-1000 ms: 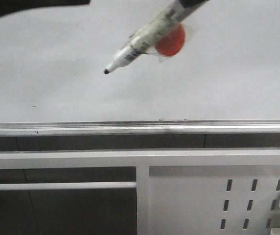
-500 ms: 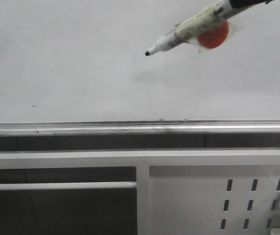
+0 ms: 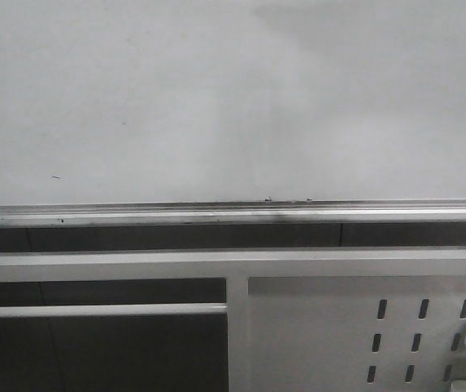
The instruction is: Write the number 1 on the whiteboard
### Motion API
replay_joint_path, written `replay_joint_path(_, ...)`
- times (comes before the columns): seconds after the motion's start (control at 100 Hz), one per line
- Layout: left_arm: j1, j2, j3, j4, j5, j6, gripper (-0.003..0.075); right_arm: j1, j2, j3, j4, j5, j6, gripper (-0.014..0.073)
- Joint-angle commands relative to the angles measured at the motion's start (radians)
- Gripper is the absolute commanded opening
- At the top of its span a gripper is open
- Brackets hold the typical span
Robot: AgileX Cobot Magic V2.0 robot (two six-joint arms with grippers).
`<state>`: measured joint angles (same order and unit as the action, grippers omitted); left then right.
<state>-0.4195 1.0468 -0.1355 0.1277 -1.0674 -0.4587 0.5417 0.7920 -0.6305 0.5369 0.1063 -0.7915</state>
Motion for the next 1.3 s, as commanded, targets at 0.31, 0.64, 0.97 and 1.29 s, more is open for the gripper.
replay_joint_path(0.31,0.003,0.017,-0.026,-0.016,-0.119,0.004,-0.002,-0.058,0.124,-0.038,0.003,-0.051,-0.002,-0.0069)
replay_joint_path(0.64,0.003,0.017,-0.026,0.028,-0.129,0.004,-0.002,-0.053,0.206,-0.044,0.032,0.022,-0.002,-0.0069)
replay_joint_path(0.97,0.003,0.017,-0.124,0.765,0.023,-0.042,-0.002,-0.016,0.146,-0.17,0.06,0.539,-0.002,-0.0069)
replay_joint_path(1.29,-0.034,0.017,-0.279,1.031,0.188,-0.105,0.0018,-0.016,0.283,-0.35,0.039,0.663,0.004,-0.0069)
